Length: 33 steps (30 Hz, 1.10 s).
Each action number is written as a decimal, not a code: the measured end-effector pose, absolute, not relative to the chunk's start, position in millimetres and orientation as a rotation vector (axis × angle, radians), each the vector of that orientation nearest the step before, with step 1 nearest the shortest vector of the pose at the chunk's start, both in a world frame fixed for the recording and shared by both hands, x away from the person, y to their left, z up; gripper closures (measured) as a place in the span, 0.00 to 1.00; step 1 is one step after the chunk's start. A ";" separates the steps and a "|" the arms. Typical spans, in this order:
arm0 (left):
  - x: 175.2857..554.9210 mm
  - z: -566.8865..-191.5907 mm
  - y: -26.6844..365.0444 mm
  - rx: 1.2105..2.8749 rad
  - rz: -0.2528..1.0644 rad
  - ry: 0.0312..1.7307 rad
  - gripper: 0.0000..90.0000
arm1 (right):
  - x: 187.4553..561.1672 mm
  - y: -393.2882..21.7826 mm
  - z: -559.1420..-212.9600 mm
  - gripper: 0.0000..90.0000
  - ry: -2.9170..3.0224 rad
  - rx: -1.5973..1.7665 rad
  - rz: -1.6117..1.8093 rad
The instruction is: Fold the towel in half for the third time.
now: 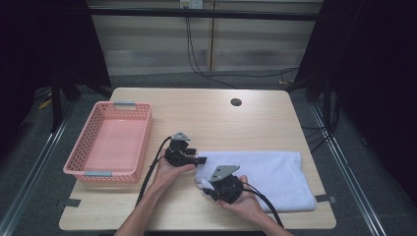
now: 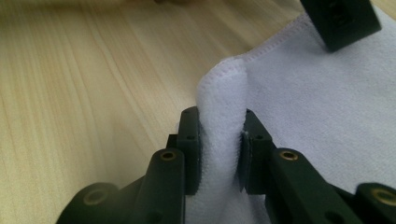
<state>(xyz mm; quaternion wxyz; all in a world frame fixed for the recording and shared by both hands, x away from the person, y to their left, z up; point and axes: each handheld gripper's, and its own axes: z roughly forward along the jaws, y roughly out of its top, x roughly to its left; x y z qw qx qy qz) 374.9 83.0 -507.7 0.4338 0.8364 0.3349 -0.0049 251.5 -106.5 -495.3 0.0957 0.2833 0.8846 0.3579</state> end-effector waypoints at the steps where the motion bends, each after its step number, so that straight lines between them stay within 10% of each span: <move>1: 374.6 -507.9 82.6 2.078 -0.014 0.835 0.39 | 252.2 -106.9 -495.3 0.83 2.620 0.834 1.063; 4: 374.5 -507.9 83.2 2.083 -0.035 0.819 0.44 | 252.4 -106.9 -494.9 0.83 2.623 0.837 1.062; 10: 371.5 -508.2 83.0 2.060 -0.128 0.782 0.87 | 255.4 -110.1 -494.0 0.85 2.640 0.872 1.100; 33: 377.4 -450.3 112.5 1.877 -0.192 0.810 0.90 | 265.2 -118.0 -436.9 0.85 2.558 0.922 1.462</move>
